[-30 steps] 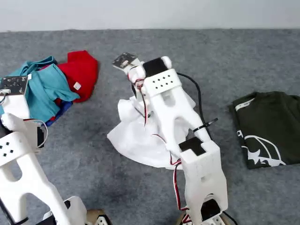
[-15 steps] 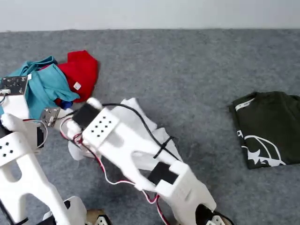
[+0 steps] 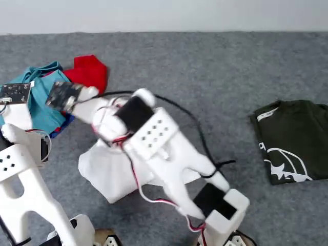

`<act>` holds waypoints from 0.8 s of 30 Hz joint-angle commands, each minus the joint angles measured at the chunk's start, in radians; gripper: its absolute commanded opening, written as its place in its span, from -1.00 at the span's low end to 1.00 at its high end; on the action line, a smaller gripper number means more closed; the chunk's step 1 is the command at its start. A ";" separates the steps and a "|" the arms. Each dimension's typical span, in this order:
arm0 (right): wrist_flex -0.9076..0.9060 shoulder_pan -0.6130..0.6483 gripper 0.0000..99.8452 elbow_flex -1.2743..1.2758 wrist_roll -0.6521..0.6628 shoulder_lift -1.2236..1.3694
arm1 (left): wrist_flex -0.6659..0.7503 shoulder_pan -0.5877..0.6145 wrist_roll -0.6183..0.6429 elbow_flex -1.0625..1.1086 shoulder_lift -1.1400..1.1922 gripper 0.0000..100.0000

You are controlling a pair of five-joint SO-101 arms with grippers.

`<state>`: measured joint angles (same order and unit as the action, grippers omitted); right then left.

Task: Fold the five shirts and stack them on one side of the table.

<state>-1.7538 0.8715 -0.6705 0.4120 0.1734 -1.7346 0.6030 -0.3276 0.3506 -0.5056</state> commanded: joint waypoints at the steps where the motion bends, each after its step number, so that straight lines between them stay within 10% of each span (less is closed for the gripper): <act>1: -0.031 -0.094 -0.44 -0.002 0.005 -0.045 | -0.017 0.000 -0.002 -0.004 -0.020 -0.97; 24: 0.650 -0.325 -0.59 -0.009 -0.290 0.610 | -0.017 0.000 -0.002 -0.004 -0.015 -0.97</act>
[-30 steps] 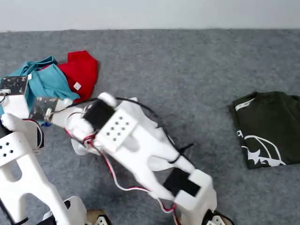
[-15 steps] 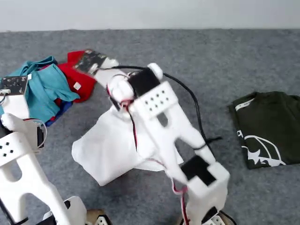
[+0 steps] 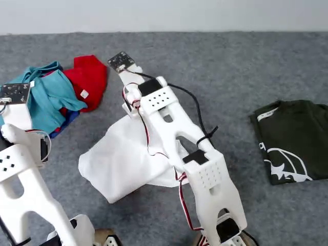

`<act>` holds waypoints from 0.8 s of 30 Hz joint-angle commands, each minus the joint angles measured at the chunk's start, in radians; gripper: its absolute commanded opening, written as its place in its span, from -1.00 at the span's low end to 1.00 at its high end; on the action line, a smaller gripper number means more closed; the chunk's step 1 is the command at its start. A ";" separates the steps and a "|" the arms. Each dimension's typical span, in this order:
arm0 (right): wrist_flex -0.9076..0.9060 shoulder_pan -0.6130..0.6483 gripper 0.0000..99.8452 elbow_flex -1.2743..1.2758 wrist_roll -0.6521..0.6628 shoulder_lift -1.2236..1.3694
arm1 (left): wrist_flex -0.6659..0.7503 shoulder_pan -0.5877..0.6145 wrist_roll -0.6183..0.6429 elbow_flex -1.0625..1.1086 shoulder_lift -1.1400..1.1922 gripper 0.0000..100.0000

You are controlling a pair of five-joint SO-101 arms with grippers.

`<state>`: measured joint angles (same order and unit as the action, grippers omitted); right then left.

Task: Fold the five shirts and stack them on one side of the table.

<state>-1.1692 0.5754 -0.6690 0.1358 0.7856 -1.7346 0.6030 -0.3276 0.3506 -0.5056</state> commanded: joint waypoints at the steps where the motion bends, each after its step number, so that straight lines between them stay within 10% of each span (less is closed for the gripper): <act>1: 0.077 -0.038 -0.59 -0.011 -0.015 0.007 | -0.017 0.000 -0.002 -0.004 -0.015 -0.97; 24: -0.179 -0.107 -0.59 -0.011 -0.008 -0.182 | 0.020 -0.041 0.002 -0.004 -0.014 -0.97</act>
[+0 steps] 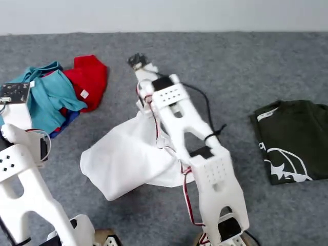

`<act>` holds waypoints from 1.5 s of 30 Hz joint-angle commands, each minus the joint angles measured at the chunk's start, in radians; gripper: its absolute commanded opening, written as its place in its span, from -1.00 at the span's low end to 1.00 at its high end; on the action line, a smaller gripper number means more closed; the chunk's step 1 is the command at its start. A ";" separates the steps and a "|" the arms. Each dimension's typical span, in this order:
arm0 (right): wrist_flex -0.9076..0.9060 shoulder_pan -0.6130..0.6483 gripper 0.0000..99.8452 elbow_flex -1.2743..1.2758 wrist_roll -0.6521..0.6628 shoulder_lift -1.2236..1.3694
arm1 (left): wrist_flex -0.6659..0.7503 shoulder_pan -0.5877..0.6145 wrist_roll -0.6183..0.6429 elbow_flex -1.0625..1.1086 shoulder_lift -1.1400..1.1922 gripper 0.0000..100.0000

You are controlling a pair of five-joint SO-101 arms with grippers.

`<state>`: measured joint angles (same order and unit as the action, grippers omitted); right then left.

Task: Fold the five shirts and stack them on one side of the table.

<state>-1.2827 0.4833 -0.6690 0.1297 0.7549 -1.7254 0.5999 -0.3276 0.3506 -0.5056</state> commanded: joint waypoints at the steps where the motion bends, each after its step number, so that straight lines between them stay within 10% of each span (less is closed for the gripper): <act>1: -0.087 -0.015 -0.59 -0.005 -0.002 -0.173 | 0.011 -0.069 0.002 -0.004 -0.012 -0.97; 19: -0.015 0.068 -0.61 -0.011 -0.002 0.130 | 0.009 -0.255 -0.002 0.056 -0.015 -0.97; 26: -0.019 0.050 -0.92 -0.011 0.155 0.160 | 0.009 -0.255 -0.003 0.056 -0.015 -0.97; 45: -0.173 0.054 -0.98 -0.011 0.203 -0.450 | 0.009 -0.255 -0.003 0.058 -0.014 -0.97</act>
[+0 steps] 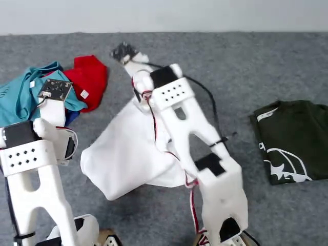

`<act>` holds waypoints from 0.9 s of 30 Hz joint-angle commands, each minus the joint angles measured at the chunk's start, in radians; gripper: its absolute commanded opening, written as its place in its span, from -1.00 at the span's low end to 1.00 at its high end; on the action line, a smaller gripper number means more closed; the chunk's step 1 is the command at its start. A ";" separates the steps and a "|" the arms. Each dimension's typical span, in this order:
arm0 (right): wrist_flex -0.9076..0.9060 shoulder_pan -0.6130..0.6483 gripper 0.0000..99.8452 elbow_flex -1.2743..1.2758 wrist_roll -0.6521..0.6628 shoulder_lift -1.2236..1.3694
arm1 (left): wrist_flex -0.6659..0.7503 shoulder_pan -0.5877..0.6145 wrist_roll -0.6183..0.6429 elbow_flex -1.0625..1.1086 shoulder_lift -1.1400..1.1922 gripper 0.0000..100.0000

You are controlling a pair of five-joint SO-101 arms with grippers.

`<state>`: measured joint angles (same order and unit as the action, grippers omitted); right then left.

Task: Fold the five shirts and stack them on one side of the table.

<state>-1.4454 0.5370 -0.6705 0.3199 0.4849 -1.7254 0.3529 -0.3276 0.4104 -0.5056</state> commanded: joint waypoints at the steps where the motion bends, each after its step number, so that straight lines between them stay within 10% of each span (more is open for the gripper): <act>1: -0.010 0.001 -0.98 -0.009 0.011 -0.228 | 0.009 -0.008 -0.003 -0.002 -0.014 -0.97; 13: -0.024 0.041 -0.98 -0.009 0.014 -0.777 | 0.009 -0.008 -0.003 -0.002 -0.014 -0.97; 27: -0.197 0.213 -0.98 0.026 0.014 -0.826 | 0.009 -0.012 0.002 -0.062 -0.021 -0.97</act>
<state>-1.6356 0.7258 -0.6567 0.3214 -0.3560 -1.7254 0.3483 -0.3276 0.4074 -0.5056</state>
